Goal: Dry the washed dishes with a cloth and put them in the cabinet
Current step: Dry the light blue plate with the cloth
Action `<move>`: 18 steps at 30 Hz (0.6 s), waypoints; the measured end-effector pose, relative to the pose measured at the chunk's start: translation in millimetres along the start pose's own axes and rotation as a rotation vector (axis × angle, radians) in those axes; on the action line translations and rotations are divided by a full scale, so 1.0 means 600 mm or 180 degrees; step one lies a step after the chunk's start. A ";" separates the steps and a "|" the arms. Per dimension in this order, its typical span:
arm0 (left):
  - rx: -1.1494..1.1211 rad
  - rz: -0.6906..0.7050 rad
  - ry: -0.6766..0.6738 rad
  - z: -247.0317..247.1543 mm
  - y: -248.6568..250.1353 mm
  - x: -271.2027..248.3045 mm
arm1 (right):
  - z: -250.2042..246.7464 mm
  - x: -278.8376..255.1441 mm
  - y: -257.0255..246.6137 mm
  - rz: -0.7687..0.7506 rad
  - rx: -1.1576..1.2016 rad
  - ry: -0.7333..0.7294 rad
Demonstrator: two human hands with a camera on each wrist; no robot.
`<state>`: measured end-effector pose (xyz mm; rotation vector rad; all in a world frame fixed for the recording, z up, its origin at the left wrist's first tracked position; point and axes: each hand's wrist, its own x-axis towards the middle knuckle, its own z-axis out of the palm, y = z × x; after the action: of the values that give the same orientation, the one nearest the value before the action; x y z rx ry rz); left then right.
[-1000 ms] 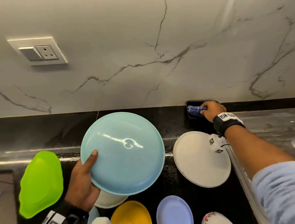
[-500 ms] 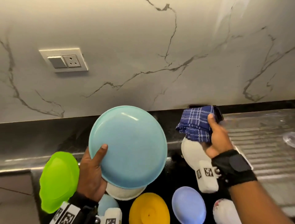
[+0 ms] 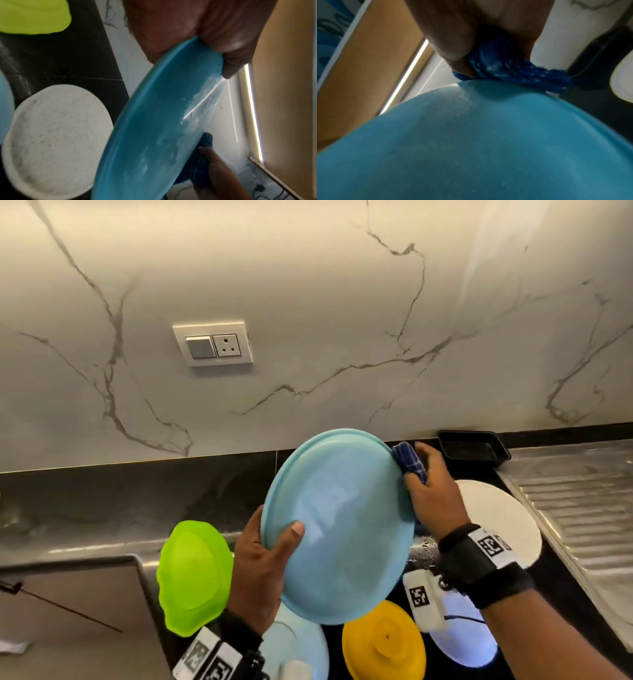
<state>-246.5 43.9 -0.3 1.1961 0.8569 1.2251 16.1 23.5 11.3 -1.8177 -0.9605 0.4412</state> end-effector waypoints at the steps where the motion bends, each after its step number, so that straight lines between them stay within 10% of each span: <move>1: 0.0076 0.0091 -0.0022 -0.004 0.003 0.000 | 0.006 0.000 -0.010 -0.0144 -0.0098 -0.0117; 18: 0.0890 0.0904 -0.0491 0.020 0.067 0.033 | 0.042 -0.056 -0.158 -0.2305 -0.0577 -0.0597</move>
<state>-240.5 58.0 43.6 1.6613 0.7780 1.2447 -61.0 30.7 80.7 -1.4594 -1.7383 0.0679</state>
